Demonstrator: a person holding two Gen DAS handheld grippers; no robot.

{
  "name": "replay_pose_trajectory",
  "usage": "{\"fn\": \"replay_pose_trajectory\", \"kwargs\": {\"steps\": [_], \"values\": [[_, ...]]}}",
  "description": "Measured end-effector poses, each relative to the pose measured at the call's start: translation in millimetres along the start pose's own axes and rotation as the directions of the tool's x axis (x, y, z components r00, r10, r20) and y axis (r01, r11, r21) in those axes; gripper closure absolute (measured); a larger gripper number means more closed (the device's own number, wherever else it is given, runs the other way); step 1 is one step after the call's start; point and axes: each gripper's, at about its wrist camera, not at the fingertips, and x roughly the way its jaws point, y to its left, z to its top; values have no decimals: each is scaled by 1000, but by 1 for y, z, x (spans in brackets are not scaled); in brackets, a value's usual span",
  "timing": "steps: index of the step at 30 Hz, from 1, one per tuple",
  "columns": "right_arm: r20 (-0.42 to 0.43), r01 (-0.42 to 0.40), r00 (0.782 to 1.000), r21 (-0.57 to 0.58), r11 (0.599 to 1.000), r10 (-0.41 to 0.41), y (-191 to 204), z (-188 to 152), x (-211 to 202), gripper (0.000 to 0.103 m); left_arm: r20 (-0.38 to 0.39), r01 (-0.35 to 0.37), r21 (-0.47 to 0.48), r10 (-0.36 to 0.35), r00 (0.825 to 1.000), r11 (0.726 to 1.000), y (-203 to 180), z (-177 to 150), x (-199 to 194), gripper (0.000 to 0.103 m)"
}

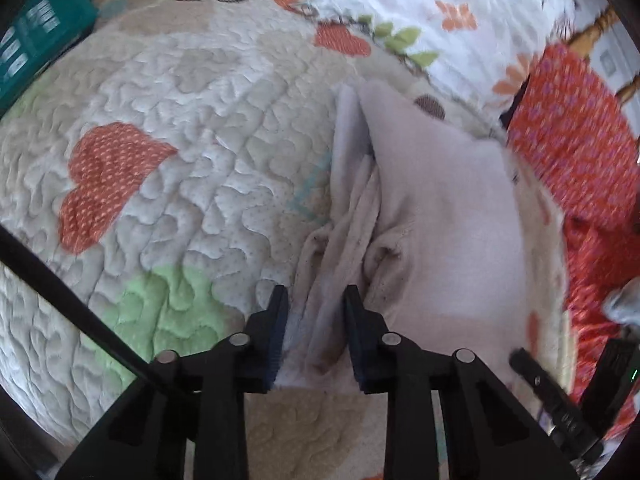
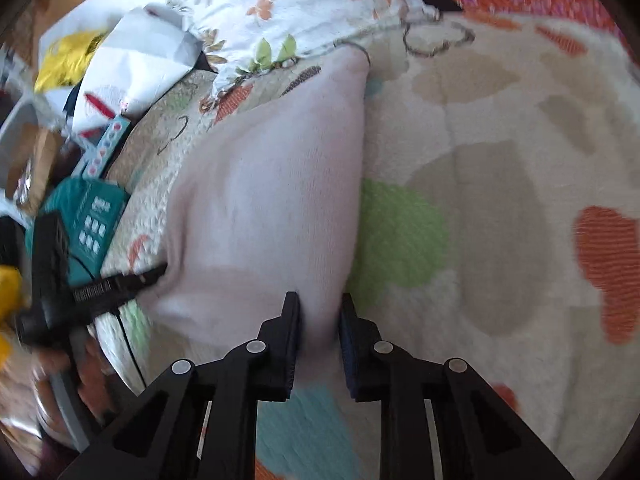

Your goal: Fold small clothes

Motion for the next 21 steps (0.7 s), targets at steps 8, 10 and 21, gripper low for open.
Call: {"fn": "replay_pose_trajectory", "kwargs": {"steps": [8,10,21], "values": [[133,500,864,-101,860,-486,-53,-34,-27,33,296,-107,127,65,953,986,-36,-26,-58,30],[127,528,845,-54,847,-519,-81,-35,-24,33,328,-118,157,62,943,981,-47,-36,-62,27],[119,522,845,27,853,-521,-107,-17,-11,0,331,-148,259,57,942,955,-87,-99,-55,25]]}}
